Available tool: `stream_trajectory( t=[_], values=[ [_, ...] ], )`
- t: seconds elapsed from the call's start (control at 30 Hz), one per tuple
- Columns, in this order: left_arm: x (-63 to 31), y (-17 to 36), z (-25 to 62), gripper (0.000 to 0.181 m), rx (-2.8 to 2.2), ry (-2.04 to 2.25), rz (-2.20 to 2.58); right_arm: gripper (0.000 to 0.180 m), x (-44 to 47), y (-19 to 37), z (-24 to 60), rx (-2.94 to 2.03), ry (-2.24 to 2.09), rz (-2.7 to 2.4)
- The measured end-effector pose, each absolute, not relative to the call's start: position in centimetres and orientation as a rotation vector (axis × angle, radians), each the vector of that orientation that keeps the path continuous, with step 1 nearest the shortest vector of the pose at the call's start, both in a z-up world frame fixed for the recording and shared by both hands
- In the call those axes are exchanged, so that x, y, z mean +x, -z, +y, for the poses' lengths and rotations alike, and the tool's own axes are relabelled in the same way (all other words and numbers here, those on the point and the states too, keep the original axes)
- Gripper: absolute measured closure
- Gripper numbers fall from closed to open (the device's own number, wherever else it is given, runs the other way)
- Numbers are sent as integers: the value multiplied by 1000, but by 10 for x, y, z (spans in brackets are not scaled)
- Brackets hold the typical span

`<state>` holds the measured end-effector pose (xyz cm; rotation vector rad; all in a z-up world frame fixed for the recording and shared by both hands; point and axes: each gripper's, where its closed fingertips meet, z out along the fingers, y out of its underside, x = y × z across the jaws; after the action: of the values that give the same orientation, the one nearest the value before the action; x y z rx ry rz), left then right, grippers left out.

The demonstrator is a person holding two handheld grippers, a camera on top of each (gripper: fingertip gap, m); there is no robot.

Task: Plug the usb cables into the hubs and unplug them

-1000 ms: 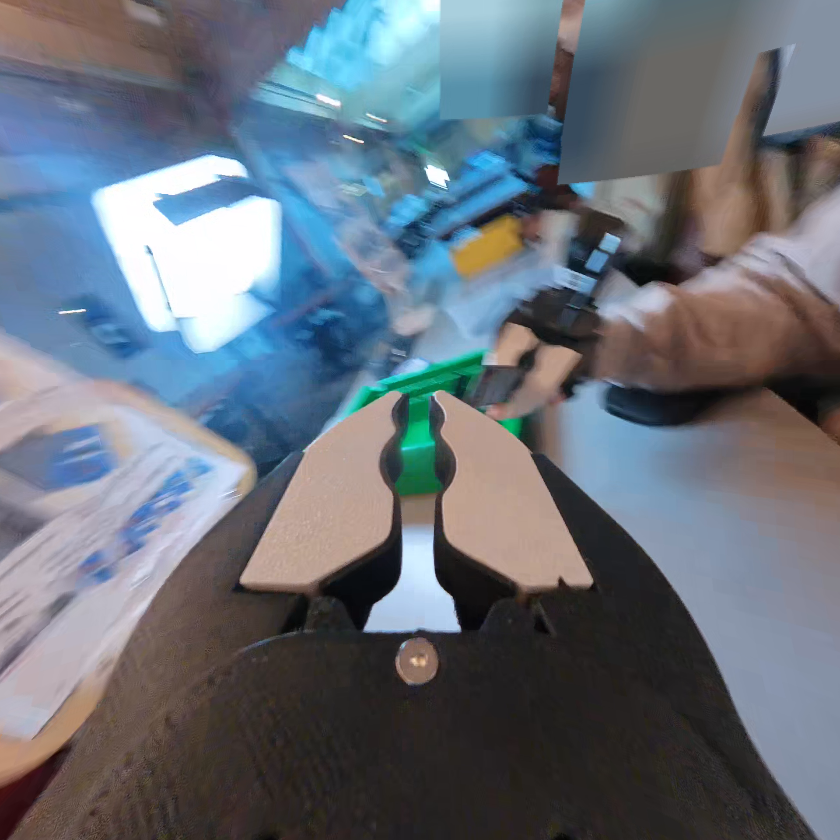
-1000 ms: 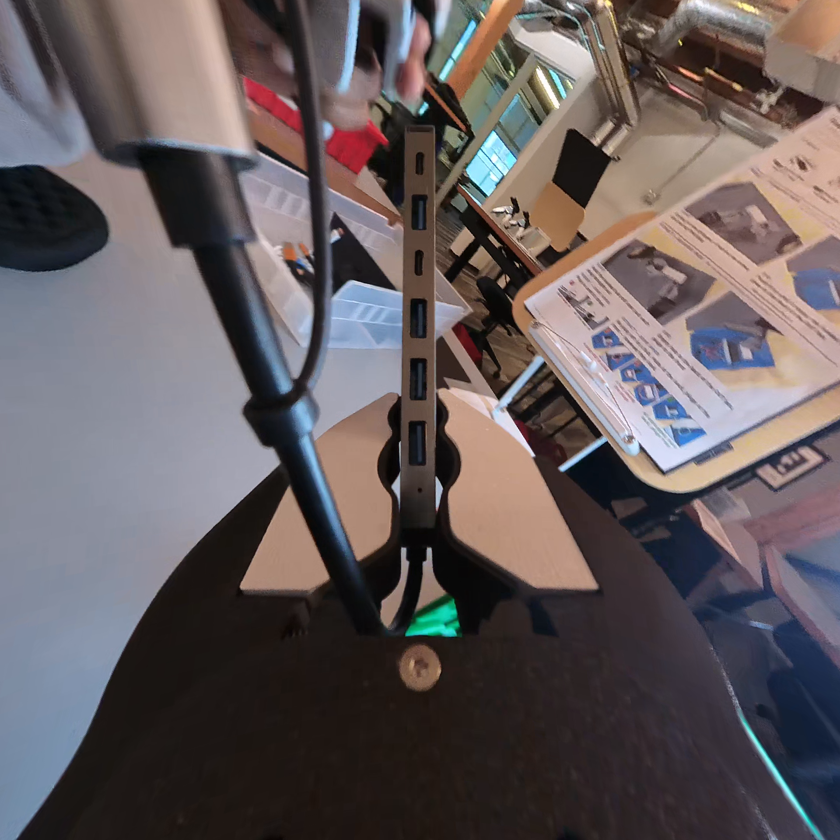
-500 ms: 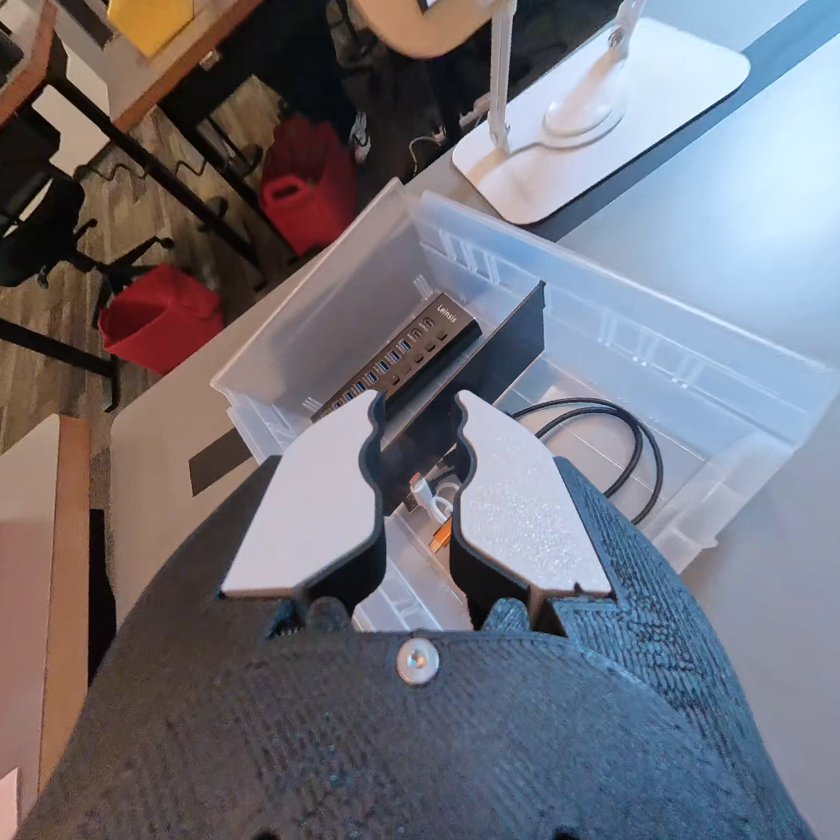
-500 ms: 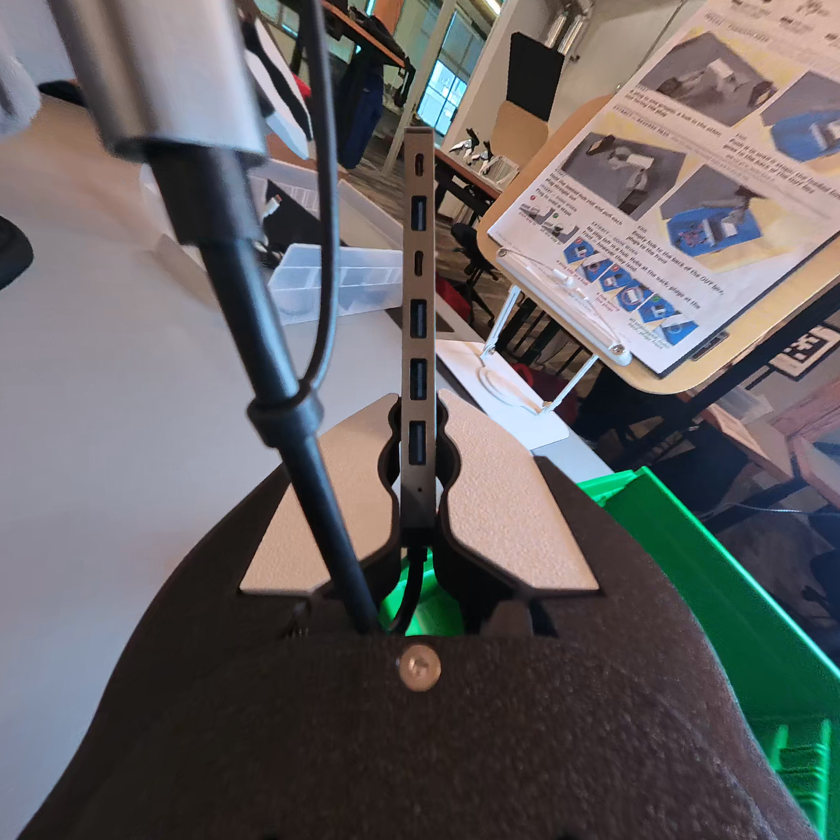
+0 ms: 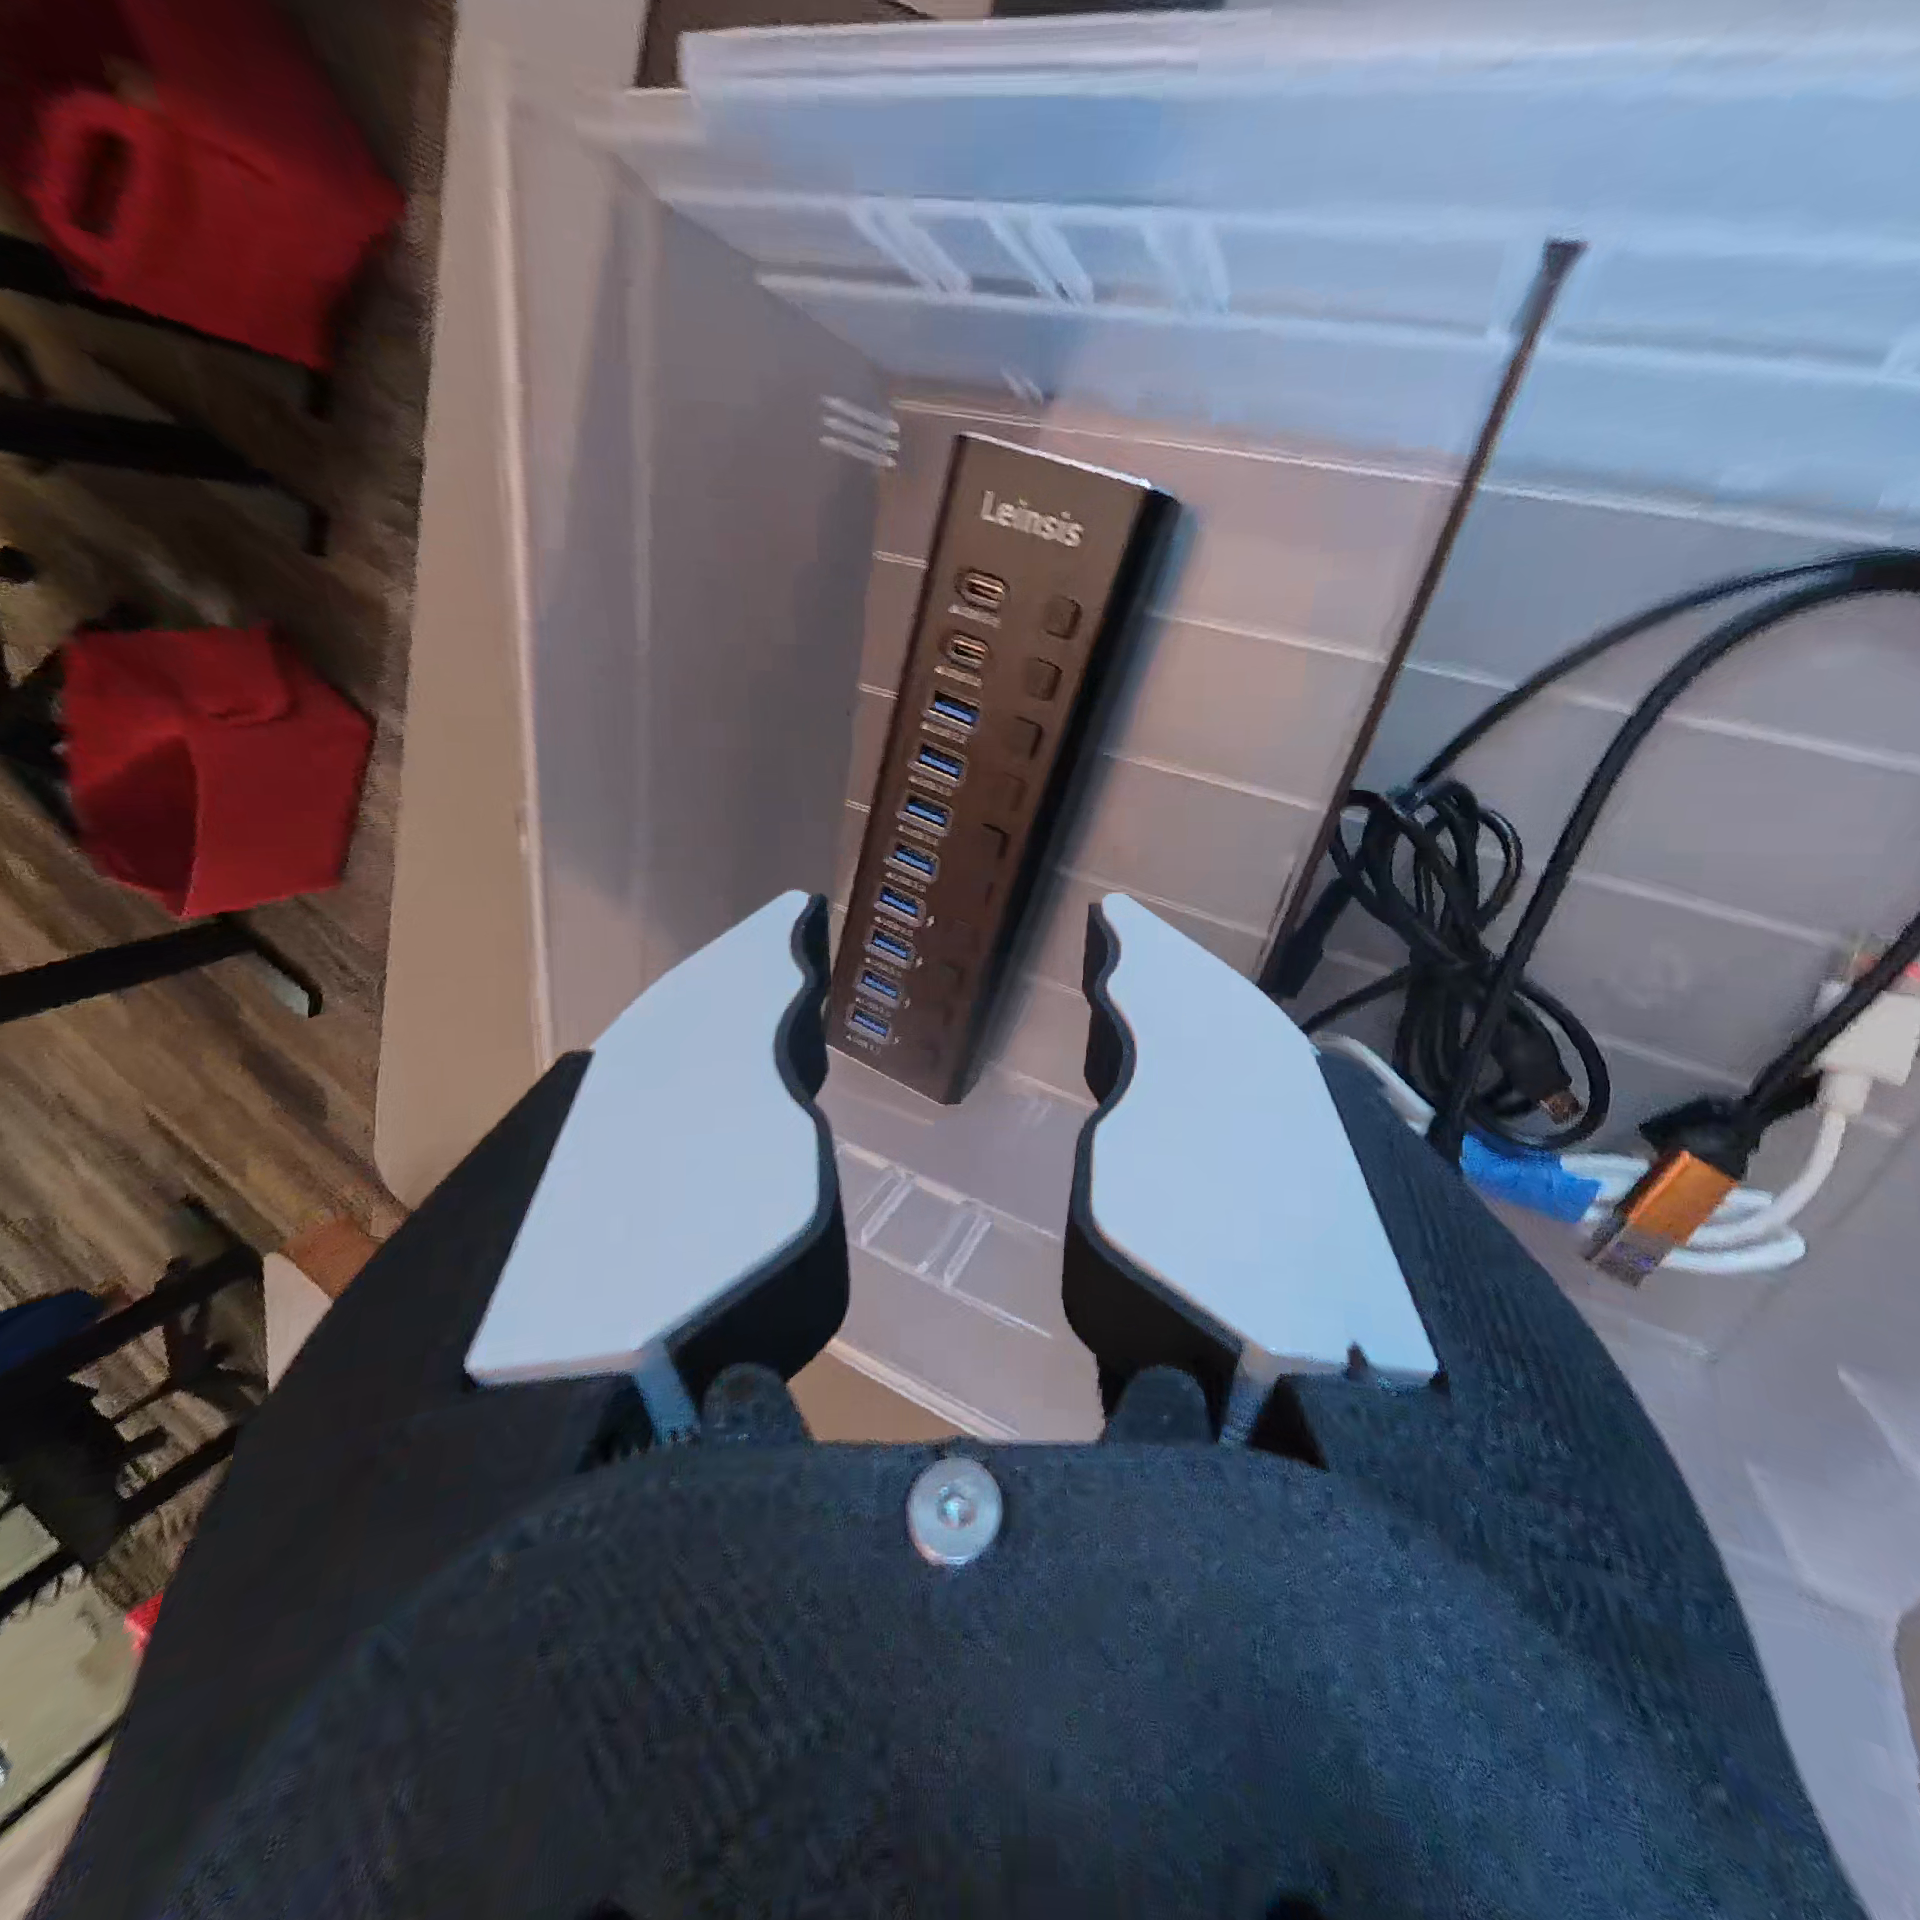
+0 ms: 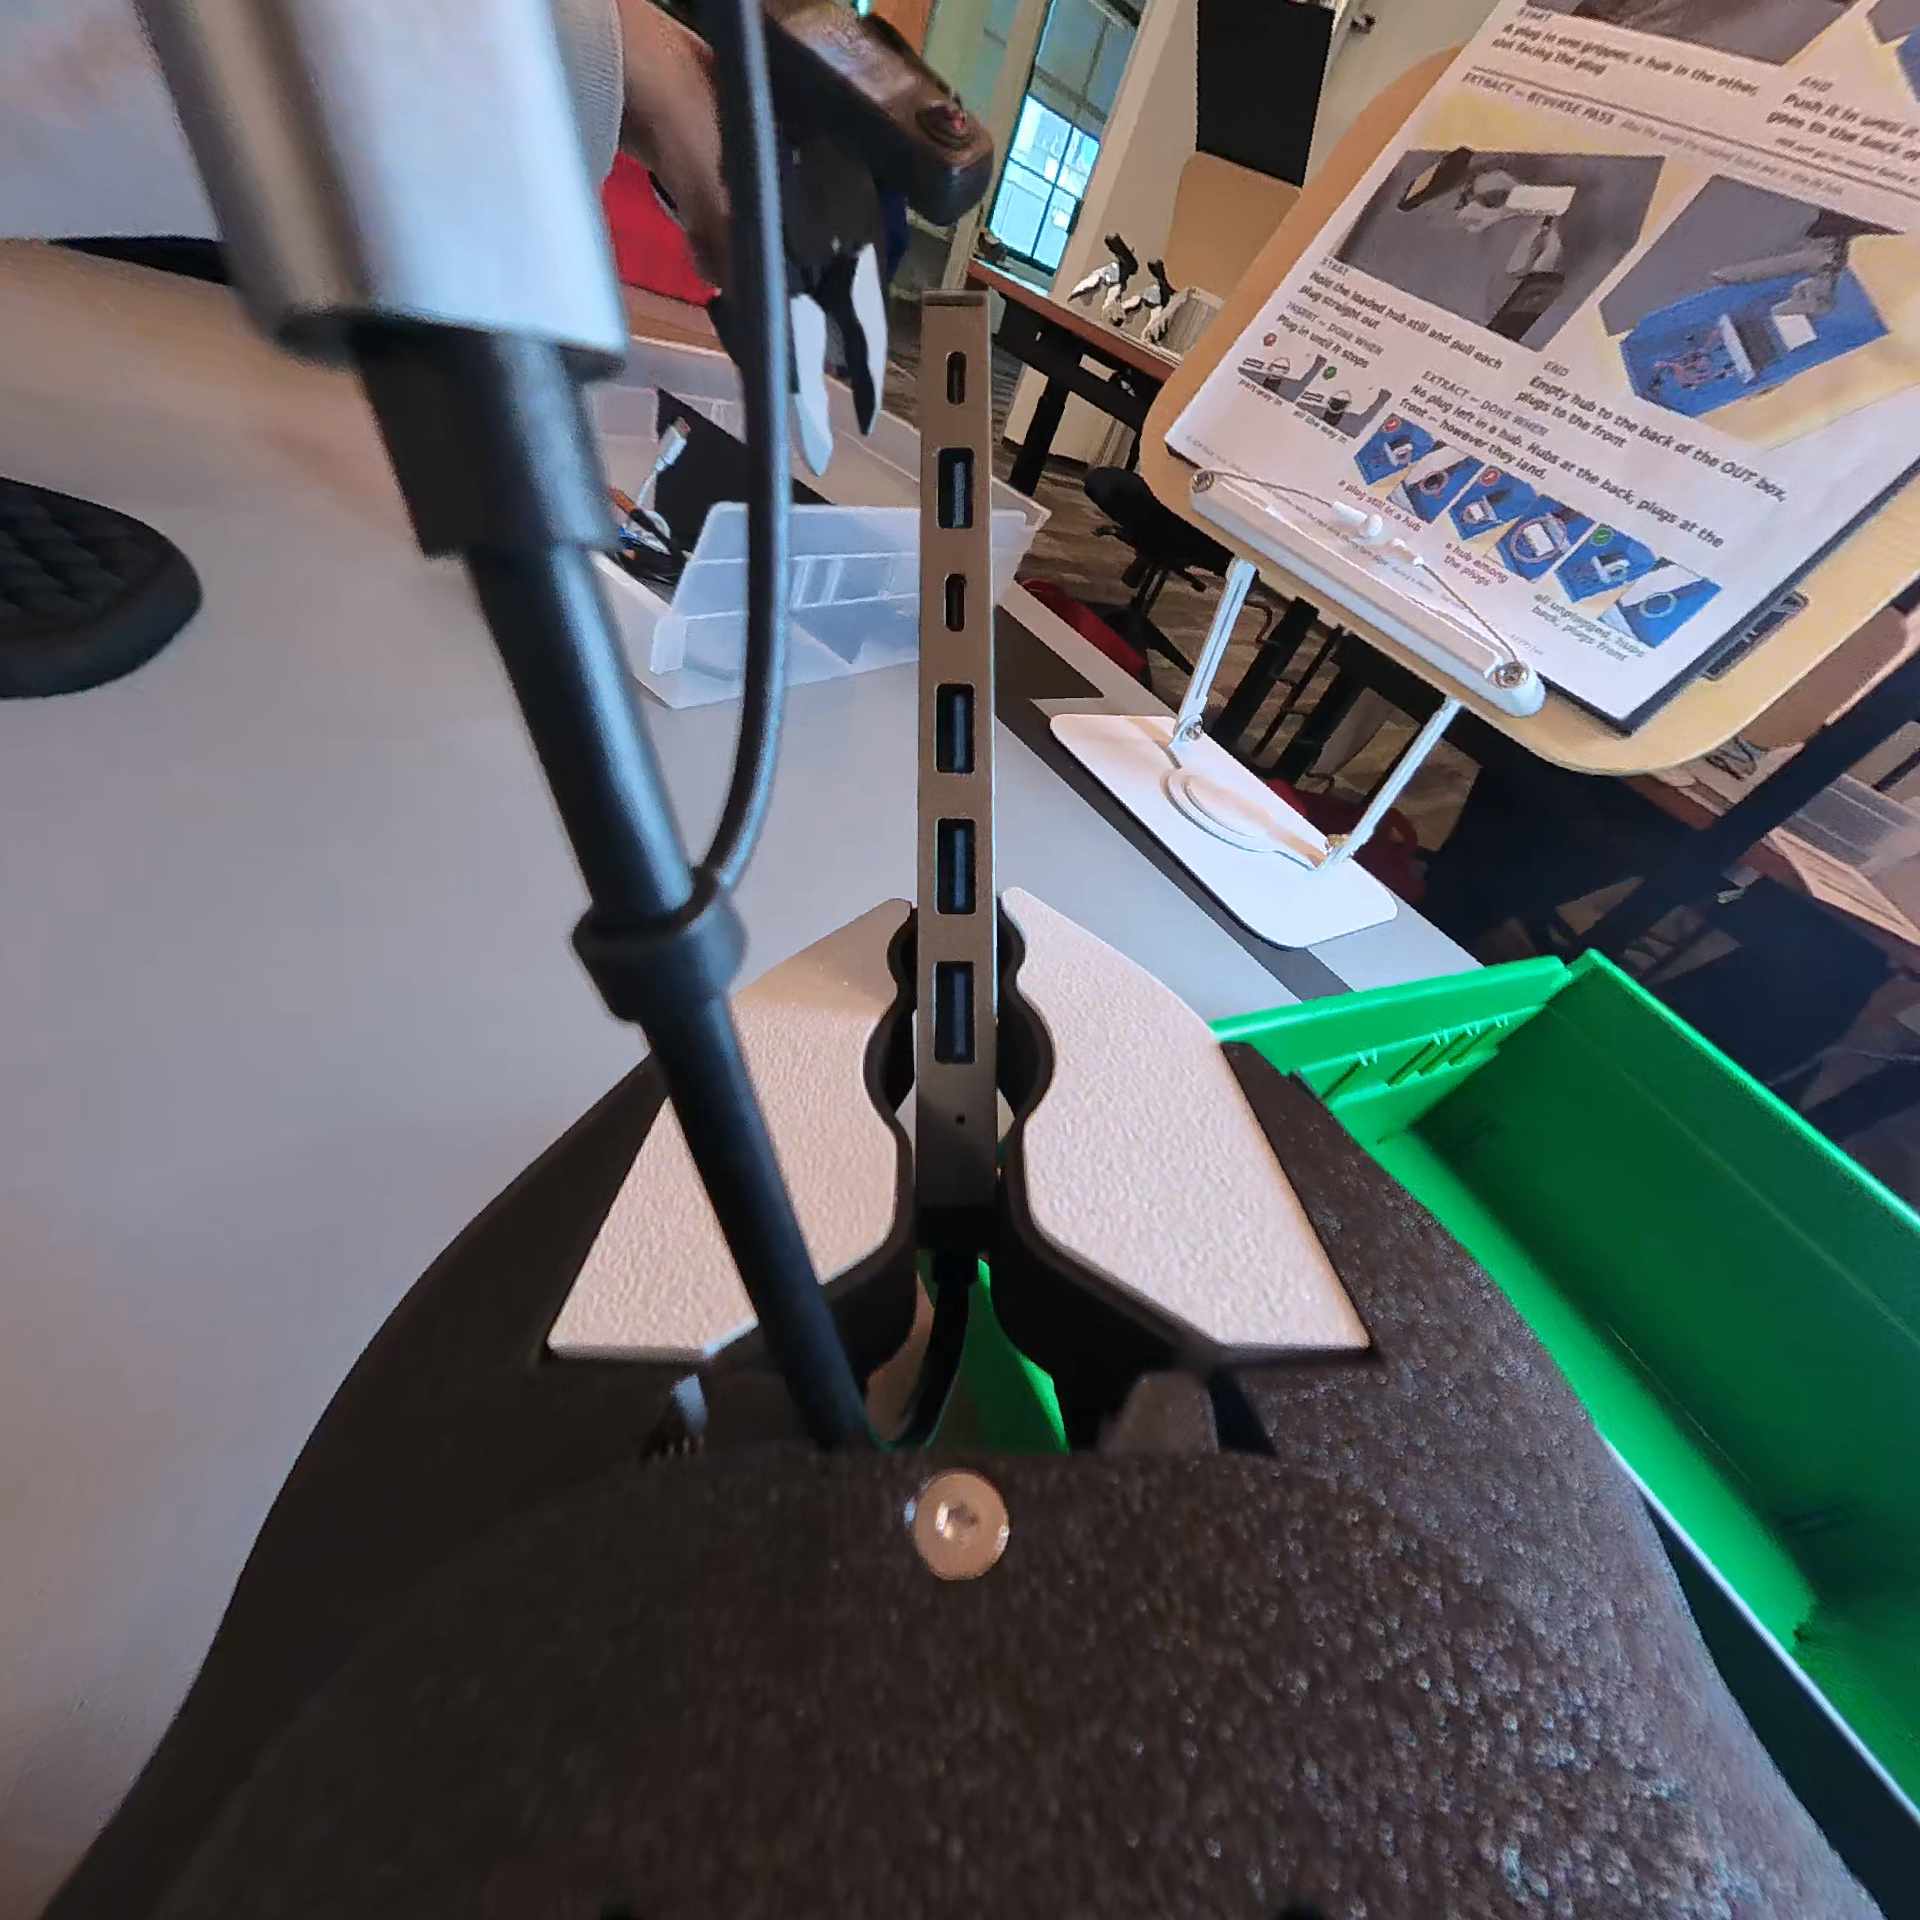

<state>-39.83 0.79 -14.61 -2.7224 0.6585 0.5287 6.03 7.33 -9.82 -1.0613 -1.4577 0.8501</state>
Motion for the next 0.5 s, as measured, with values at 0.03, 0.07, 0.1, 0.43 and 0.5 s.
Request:
stream_trajectory(
  t=[0.03,0.07,0.1,0.43,0.5],
  values=[
    [-396,145,6,136,-2726,-496,686,169,63,100,75,-1072,-851,-1457],
    [-391,141,3,138,-2719,-441,688,169,65,102,77,-1081,-856,-1457],
    [-385,136,-2,141,-2713,-375,683,169,66,103,78,-1086,-861,-1456],
    [-358,164,-97,148,-2985,-188,712,169,63,104,82,-1109,-932,-1459],
    [-356,169,-86,155,-2932,-163,623,169,63,105,80,-1105,-928,-1464]
  ],
)
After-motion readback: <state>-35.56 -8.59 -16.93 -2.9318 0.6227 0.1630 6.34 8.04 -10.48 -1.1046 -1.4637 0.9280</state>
